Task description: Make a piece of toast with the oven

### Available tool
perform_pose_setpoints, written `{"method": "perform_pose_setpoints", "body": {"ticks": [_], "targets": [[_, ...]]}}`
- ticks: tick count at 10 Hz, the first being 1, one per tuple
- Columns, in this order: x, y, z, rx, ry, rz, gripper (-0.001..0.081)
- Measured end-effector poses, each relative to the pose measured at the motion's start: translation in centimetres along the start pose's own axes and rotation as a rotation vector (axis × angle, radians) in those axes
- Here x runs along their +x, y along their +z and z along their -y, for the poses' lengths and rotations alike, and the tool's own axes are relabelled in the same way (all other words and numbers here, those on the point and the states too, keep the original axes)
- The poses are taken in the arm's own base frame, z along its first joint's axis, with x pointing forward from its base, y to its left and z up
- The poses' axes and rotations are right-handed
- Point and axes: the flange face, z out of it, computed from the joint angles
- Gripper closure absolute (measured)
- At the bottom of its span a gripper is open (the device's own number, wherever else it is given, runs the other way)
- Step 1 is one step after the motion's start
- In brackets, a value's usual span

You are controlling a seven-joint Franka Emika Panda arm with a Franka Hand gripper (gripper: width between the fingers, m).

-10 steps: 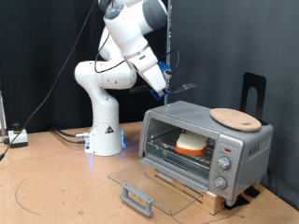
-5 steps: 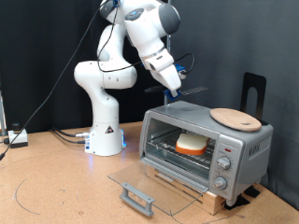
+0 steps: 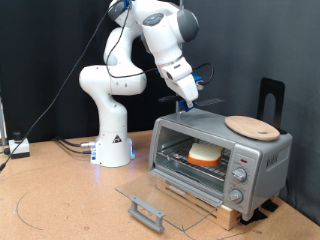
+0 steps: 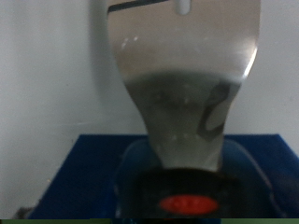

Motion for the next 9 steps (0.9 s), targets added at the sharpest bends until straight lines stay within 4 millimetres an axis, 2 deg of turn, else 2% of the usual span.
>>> {"method": "perform_pose_setpoints", "body": {"ticks": [5,6,7,8,9], "targets": [[0.4,1.5,0.7,0.016,-0.003,0.0,0.041],[0.5,1.6,0.8,0.014,-0.004,-0.005,0.0361],[0.6,1.6,0.8,0.012,-0.003,-0.011,0.0361],[0.7,1.6,0.8,0.012,-0.003,-0.014,0.0177],[0.7,1.6,0.8,0.011,-0.002,-0.021,0.0177]]}}
